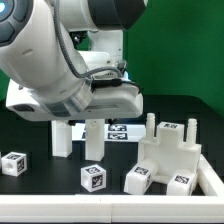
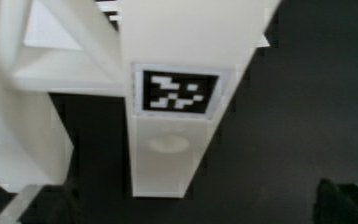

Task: Assemble chair

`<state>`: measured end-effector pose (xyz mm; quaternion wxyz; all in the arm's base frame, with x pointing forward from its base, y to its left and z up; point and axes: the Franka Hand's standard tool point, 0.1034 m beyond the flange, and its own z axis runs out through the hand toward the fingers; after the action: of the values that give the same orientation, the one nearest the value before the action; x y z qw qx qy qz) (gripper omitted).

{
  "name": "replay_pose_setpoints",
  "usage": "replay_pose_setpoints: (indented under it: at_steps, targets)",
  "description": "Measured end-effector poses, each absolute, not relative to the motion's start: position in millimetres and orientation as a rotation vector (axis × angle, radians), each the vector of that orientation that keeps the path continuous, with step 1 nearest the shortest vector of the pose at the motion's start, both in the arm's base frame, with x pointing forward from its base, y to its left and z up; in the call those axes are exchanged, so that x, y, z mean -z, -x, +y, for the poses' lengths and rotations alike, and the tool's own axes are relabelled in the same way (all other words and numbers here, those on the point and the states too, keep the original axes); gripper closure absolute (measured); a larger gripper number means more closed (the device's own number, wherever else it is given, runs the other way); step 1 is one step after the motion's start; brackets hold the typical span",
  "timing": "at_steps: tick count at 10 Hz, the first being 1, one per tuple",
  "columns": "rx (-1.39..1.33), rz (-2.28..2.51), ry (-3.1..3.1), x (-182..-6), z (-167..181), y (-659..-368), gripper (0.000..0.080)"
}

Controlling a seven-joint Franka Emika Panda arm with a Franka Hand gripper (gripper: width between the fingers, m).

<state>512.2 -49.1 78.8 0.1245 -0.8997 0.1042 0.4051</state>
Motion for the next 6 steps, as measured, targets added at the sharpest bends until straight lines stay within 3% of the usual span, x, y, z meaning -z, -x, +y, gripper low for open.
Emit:
replay_pose_setpoints:
  at_steps: [6]
  targets:
    - [-1.2, 0.399, 2.471, -76.8, -106.2, -518.6, 0.015]
